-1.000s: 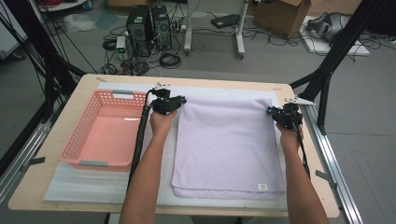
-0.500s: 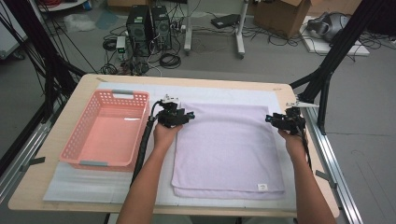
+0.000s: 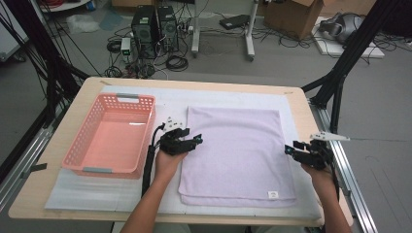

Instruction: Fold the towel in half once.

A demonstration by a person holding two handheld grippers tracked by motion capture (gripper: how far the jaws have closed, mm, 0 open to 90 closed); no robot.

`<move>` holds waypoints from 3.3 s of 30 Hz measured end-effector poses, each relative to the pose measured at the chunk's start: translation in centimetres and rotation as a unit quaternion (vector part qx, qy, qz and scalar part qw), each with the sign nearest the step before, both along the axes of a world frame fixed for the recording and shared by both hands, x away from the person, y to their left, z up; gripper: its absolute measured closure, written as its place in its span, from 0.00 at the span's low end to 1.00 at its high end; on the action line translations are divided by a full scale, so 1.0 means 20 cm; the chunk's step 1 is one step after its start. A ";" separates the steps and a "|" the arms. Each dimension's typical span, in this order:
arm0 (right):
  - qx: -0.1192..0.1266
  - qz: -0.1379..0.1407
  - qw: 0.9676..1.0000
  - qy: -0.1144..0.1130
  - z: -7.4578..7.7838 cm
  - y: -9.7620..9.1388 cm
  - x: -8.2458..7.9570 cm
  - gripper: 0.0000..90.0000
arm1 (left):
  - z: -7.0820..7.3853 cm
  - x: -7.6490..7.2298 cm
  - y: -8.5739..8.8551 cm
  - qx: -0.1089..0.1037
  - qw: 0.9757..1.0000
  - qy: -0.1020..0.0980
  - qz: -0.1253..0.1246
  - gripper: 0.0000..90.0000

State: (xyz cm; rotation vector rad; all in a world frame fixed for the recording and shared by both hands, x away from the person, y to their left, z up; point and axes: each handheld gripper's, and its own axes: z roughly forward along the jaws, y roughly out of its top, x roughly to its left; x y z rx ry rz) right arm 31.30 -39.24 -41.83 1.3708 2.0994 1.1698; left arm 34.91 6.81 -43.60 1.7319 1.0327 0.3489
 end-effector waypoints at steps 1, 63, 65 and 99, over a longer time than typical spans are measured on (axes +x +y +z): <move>0.002 -0.004 1.000 0.005 -0.02 0.00 -0.04 0.56 | 0.00 -0.03 0.01 -0.004 1.000 0.002 -0.002 0.42; -0.005 0.029 0.999 0.014 -0.02 0.00 -0.59 0.96 | 0.00 -0.75 0.23 -0.036 0.997 0.049 -0.041 0.98; -0.003 0.028 1.000 0.013 -0.01 0.00 -0.61 0.96 | -0.01 -0.77 0.23 -0.034 0.997 0.049 -0.044 0.98; 0.001 -0.036 0.999 -0.003 -0.03 -0.11 -0.23 0.91 | -0.03 -0.34 0.17 -0.038 0.999 0.002 -0.023 0.64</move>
